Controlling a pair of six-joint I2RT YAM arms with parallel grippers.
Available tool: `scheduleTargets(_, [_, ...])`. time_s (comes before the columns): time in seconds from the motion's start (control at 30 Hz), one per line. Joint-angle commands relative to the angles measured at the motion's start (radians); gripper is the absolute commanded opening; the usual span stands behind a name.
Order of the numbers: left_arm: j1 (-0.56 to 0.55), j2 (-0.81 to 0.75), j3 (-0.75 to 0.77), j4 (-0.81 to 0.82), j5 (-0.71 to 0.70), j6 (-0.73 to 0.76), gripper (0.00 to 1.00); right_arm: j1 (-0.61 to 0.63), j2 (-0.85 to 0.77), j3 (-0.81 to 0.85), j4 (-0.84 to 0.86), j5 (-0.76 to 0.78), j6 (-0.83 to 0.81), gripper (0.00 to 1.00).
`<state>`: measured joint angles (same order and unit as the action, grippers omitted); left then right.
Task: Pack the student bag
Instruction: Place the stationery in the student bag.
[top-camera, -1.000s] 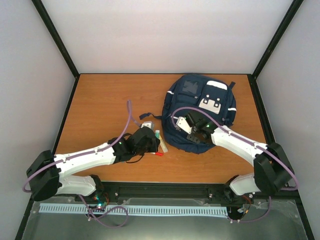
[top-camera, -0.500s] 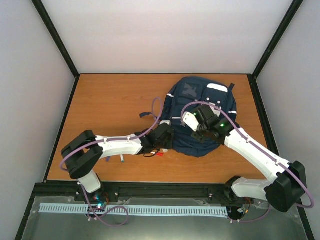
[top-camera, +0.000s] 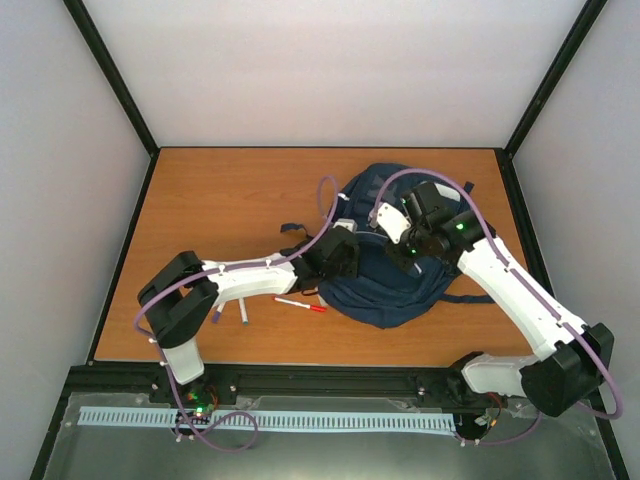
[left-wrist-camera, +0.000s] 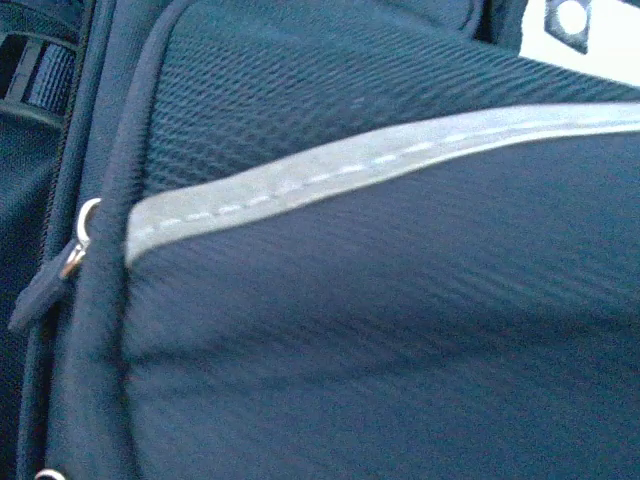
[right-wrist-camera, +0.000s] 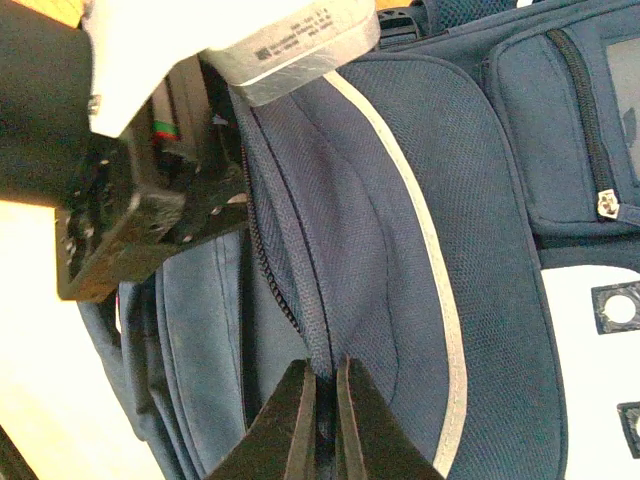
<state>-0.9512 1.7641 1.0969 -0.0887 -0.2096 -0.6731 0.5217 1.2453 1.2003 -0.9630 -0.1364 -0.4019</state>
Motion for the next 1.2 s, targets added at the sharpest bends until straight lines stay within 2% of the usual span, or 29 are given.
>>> scheduleTargets(0.0, [0.012,-0.074,0.035,0.015,0.048,-0.057,0.01,-0.015,0.038,0.077,0.051,-0.098,0.046,0.03])
scheduleTargets(0.13, [0.012,-0.051,0.074,0.034,0.096,-0.250,0.01,-0.026,0.079,0.116,0.061,-0.139,0.075,0.03])
scheduleTargets(0.23, [0.013,-0.030,0.070,0.120,0.119,-0.394,0.01,-0.036,0.092,0.145,0.060,-0.148,0.082,0.03])
scheduleTargets(0.4, [0.012,0.013,0.080,0.195,0.109,-0.565,0.15,-0.061,0.087,0.185,0.070,-0.126,0.084,0.03])
scheduleTargets(0.5, [0.014,0.037,0.094,0.229,0.096,-0.620,0.26,-0.083,0.079,0.198,0.076,-0.137,0.092,0.03])
scheduleTargets(0.6, [0.014,0.070,0.162,0.222,0.127,-0.616,0.48,-0.114,0.075,0.208,0.078,-0.160,0.096,0.03])
scheduleTargets(0.67, [0.014,0.082,0.191,0.210,0.153,-0.608,0.55,-0.132,0.074,0.212,0.078,-0.170,0.094,0.03])
scheduleTargets(0.83, [0.013,0.041,0.167,0.210,0.153,-0.556,0.60,-0.178,0.057,0.184,0.104,-0.193,0.082,0.03])
scheduleTargets(0.93, [0.005,0.002,0.147,0.166,0.146,-0.452,0.64,-0.197,0.032,0.127,0.159,-0.178,0.082,0.03])
scheduleTargets(1.17, [-0.034,-0.159,0.010,0.079,0.187,-0.291,0.66,-0.223,-0.010,-0.022,0.267,-0.187,0.095,0.03])
